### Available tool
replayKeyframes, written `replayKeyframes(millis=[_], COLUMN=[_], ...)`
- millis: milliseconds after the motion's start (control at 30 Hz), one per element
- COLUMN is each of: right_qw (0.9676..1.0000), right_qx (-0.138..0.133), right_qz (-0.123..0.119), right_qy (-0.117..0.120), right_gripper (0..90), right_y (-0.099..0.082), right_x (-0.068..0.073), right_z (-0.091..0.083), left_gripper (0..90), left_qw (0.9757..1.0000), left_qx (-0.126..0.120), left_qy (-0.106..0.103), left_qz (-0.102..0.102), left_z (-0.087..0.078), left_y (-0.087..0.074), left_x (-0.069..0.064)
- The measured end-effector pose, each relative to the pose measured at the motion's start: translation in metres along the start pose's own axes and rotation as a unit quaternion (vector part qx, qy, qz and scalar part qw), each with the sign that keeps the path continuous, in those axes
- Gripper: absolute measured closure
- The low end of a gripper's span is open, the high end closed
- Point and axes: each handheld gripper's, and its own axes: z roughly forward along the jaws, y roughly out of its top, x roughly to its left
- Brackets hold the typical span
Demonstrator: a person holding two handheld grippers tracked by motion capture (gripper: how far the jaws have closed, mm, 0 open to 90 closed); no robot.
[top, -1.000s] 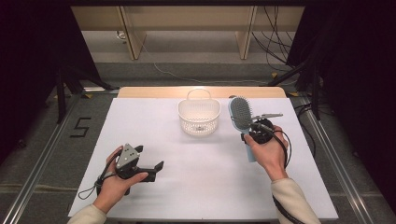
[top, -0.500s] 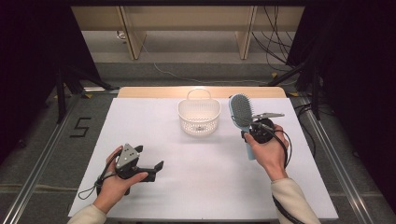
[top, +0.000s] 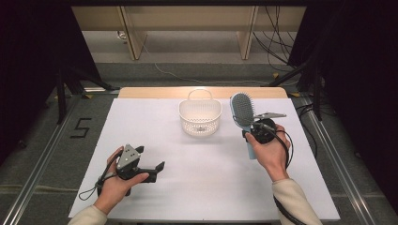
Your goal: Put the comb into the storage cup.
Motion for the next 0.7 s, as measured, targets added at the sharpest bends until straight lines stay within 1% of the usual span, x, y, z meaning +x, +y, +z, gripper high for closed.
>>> replayKeyframes(millis=[700], right_qw=[0.9996], right_qx=[-0.027], right_qz=[-0.008], right_qy=[0.002], right_gripper=[70.5], right_y=[0.0004], right_x=[0.0009], right_z=[-0.0001], left_gripper=[1.2], left_qw=[1.0], left_qx=[-0.001], left_qy=[0.0], left_qz=[0.0], left_z=[0.0], left_y=[0.0002], left_x=[0.0])
